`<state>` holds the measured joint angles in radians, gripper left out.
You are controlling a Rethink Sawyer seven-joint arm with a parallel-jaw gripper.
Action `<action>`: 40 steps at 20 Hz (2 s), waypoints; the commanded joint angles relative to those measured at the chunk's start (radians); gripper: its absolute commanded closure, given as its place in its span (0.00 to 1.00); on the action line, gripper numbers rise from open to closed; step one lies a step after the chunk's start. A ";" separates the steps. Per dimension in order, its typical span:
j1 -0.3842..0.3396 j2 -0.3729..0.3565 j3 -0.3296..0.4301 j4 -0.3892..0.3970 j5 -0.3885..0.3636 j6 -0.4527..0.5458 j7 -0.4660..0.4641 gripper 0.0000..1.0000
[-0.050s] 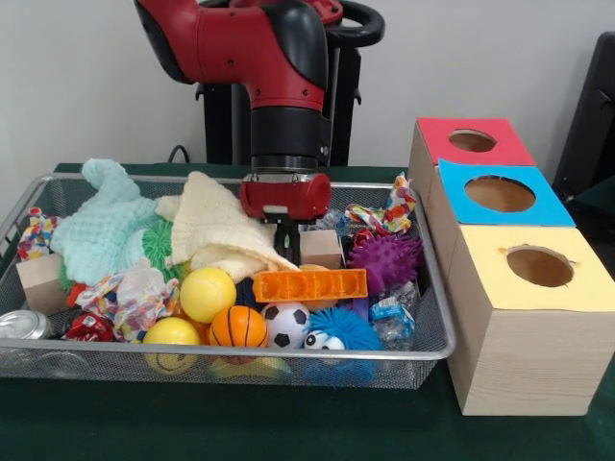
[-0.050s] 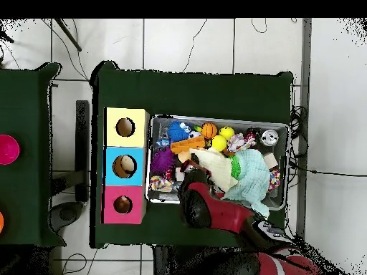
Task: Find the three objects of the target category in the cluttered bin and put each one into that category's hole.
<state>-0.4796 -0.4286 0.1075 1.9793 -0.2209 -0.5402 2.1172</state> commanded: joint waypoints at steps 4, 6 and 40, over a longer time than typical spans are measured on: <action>0.045 0.036 0.092 -0.171 0.043 0.055 0.138 0.00; 0.050 0.033 0.087 -0.177 0.038 0.071 0.124 0.00; 0.180 -0.100 -0.027 -0.078 0.205 0.280 0.139 0.00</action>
<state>-0.2971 -0.5000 0.0537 1.9328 -0.1022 -0.4381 2.1172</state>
